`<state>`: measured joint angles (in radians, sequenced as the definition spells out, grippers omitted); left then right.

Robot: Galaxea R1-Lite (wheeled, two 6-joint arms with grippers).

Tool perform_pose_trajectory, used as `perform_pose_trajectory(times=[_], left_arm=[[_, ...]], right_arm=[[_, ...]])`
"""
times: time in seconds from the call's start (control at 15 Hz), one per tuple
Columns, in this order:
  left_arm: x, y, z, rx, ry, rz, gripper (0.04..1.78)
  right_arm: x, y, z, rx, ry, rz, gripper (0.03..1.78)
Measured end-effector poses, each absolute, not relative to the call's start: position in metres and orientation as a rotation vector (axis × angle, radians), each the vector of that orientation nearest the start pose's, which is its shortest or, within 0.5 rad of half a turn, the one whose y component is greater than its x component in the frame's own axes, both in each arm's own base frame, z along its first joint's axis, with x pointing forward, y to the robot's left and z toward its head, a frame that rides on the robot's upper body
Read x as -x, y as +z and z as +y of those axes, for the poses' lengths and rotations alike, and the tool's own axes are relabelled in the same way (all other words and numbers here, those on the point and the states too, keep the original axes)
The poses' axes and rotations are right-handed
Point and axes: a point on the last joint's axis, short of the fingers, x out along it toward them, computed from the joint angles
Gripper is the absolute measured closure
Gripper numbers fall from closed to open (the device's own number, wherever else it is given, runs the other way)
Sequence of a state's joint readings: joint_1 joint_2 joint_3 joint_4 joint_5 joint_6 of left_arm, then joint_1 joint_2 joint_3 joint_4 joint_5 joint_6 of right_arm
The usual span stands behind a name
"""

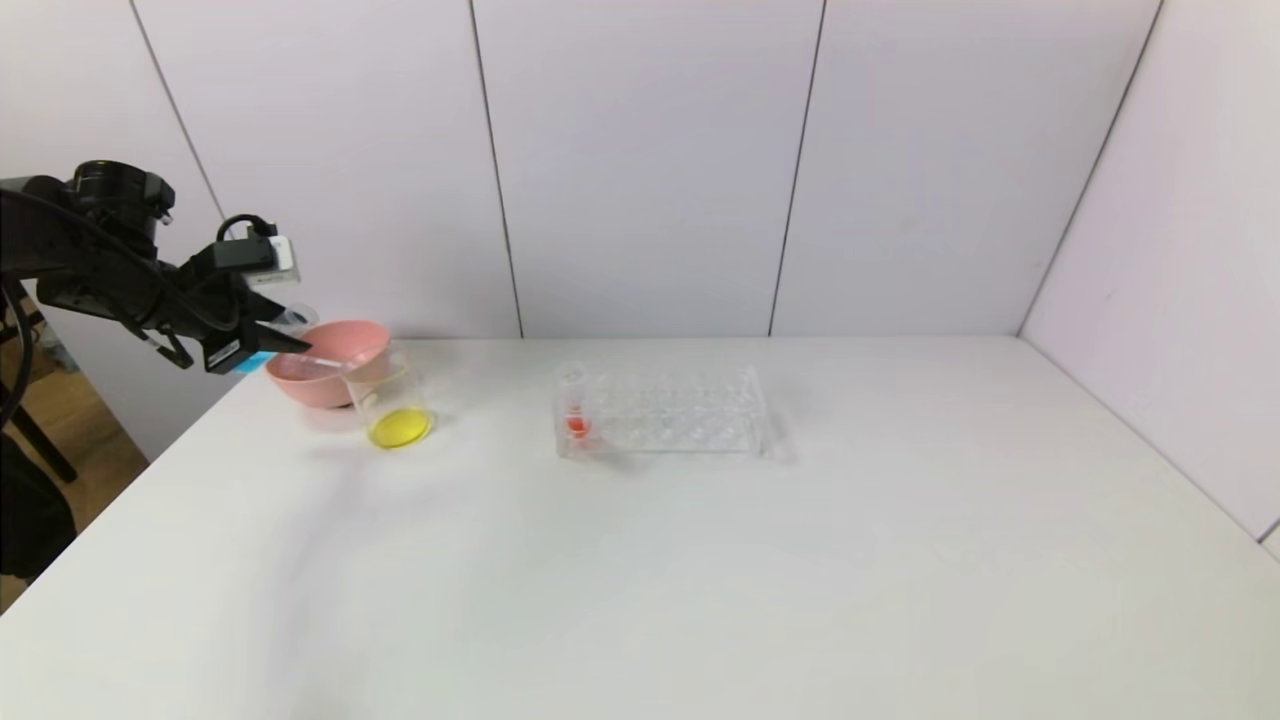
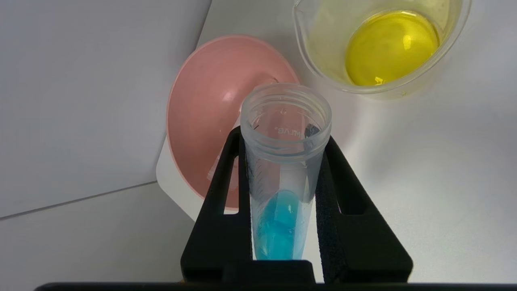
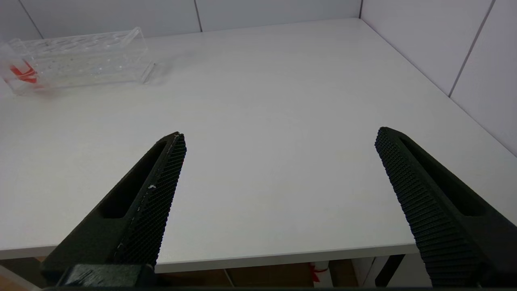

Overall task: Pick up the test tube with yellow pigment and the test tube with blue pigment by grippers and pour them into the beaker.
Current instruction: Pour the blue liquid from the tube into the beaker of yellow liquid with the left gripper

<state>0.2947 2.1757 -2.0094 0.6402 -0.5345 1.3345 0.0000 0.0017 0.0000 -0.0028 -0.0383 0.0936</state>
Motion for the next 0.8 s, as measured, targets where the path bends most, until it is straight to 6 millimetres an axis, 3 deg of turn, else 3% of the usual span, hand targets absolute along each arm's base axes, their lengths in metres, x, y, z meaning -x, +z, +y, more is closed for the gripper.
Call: perform_pose_trajectory(times=[0.8], left_arm=[[-0.422,0.222,0.088,-1.072,-0.551,0.533,1.36]], right_arm=[[0.023,0.076,-0.001,-0.094,-0.038,-0.003,0.10]])
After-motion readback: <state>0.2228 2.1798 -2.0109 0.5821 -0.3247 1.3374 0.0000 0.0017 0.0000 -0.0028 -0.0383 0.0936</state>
